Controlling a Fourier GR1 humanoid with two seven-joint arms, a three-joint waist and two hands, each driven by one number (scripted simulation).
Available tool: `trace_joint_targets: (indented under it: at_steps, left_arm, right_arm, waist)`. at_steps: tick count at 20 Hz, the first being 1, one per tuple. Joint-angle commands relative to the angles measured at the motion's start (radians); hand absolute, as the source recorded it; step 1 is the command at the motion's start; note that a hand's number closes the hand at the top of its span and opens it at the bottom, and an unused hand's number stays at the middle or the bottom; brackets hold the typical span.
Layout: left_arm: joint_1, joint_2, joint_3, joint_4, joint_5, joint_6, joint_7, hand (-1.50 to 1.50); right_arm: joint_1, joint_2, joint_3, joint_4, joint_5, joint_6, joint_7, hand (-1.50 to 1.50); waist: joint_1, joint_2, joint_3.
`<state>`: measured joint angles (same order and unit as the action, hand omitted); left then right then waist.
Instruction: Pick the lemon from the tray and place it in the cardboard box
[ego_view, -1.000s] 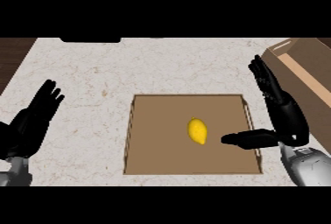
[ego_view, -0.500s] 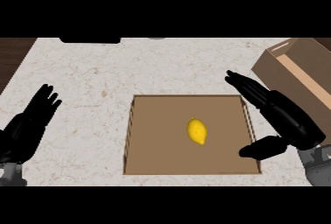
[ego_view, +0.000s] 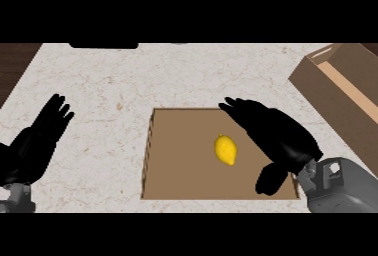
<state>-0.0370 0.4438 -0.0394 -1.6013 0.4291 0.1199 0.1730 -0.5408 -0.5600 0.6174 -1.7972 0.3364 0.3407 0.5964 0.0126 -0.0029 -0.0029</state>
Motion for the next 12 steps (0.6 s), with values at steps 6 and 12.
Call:
trace_joint_targets:
  at_steps: [6,12]
  left_arm:
    - [-0.004,-0.019,0.036,-0.038,-0.018,0.002,0.056,0.00]
    - [0.080,-0.029,0.065,-0.092,-0.045,-0.054,0.028,0.00]
  right_arm:
    - [-0.101,0.232,-0.019,0.153,-0.007,0.174,0.233,-1.50]
    - [-0.003,0.195,-0.079,0.104,0.037,0.276,0.193,-1.50]
  waist:
    - [-0.004,0.003,0.003]
    - [-0.007,0.002,0.003]
